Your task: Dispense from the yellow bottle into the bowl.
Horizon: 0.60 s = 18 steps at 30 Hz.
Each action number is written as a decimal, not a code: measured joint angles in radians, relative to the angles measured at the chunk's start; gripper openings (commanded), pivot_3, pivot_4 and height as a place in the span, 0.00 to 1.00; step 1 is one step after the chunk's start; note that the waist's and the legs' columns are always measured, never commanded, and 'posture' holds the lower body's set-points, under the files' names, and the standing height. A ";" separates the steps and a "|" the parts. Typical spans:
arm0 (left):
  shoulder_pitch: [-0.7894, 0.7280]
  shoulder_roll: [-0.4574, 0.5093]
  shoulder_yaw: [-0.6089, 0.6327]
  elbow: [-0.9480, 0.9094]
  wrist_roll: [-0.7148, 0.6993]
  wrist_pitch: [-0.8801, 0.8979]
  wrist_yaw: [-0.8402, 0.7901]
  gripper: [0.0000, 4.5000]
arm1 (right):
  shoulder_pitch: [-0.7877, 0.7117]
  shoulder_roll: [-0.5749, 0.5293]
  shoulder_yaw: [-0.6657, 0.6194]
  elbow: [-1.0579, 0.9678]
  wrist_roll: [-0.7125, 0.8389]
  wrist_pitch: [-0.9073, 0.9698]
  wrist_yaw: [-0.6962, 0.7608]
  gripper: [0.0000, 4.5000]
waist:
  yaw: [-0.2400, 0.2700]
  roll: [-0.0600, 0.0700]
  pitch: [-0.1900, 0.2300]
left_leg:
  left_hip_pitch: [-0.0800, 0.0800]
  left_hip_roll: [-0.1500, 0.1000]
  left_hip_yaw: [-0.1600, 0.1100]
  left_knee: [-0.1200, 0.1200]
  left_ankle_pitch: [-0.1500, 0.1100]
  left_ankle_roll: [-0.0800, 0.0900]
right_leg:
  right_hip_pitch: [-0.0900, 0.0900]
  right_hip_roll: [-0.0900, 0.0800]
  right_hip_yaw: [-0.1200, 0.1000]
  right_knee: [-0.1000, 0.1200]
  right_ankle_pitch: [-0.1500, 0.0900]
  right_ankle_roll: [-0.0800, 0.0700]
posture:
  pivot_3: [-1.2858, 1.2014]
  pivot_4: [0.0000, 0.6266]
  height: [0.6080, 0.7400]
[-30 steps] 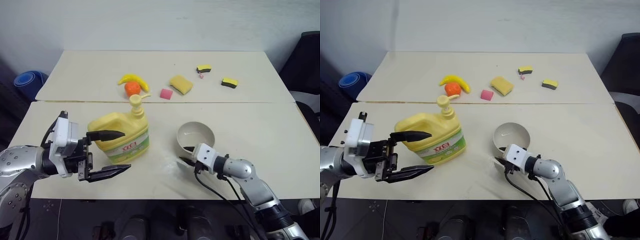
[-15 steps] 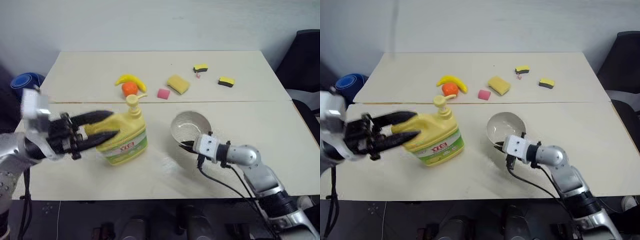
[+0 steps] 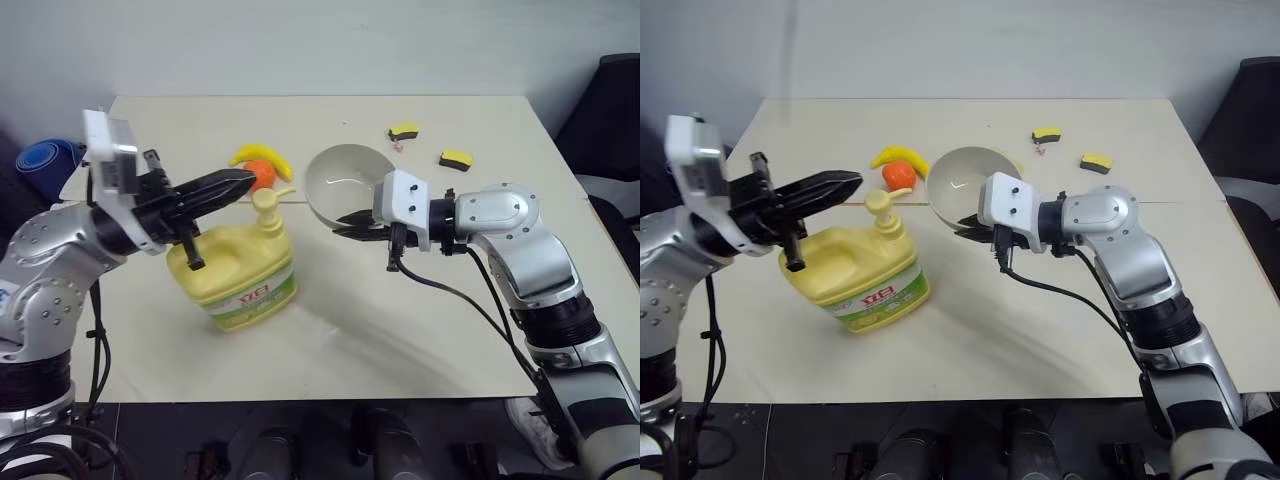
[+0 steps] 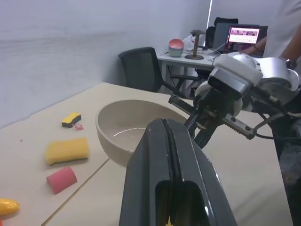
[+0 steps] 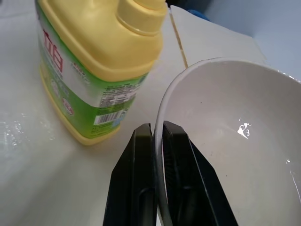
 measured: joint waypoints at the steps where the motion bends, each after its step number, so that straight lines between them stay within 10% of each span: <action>1: -0.013 -0.010 -0.013 0.001 0.013 -0.002 0.000 0.00 | -0.015 0.003 0.006 0.004 0.000 0.009 0.012 0.00 | 0.001 0.000 0.000 | 0.000 0.000 0.000 0.001 0.000 0.000 | 0.000 0.000 0.000 0.000 0.000 0.000 | 0.52 0.24 1.00; 18: -0.088 -0.074 -0.098 0.039 0.126 0.028 0.018 0.00 | -0.205 0.055 0.018 0.120 0.011 0.052 0.118 0.00 | -0.001 0.000 0.000 | 0.000 0.000 0.000 0.006 0.000 0.000 | 0.000 0.000 0.002 0.004 0.001 0.000 | 0.52 0.24 1.00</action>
